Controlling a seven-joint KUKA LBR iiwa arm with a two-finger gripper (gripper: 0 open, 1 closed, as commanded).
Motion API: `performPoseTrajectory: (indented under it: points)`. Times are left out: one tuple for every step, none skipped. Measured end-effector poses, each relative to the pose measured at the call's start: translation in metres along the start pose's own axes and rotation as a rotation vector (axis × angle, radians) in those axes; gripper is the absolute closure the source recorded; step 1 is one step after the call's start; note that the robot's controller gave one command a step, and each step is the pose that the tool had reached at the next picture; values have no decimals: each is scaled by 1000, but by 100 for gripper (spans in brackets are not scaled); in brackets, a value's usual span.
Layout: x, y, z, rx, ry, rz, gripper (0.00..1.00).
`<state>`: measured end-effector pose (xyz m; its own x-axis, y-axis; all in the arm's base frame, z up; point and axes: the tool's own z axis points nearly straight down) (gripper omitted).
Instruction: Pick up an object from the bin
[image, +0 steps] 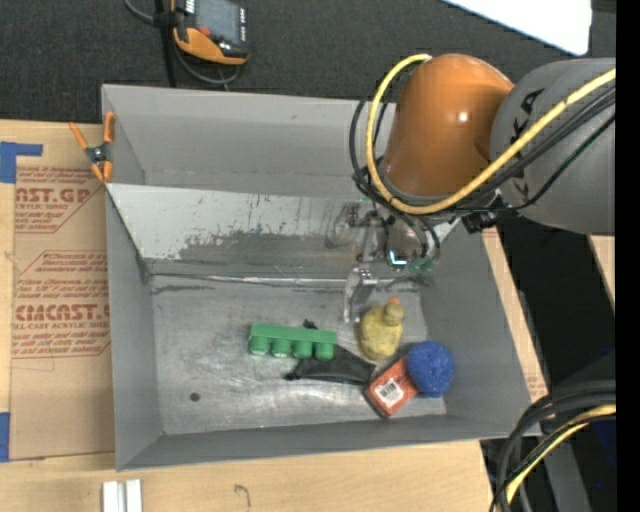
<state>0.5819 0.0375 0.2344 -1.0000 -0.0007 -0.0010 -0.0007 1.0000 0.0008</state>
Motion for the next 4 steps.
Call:
performPoseTrajectory:
  points:
    - [0, 0, -1, 0, -1, 0, 0]
    - [2, 8, 39, 1, -10, -42, 0]
    - [0, 17, 108, 0, -5, -158, 0]
    - [22, 35, 159, 3, -7, -274, 100]
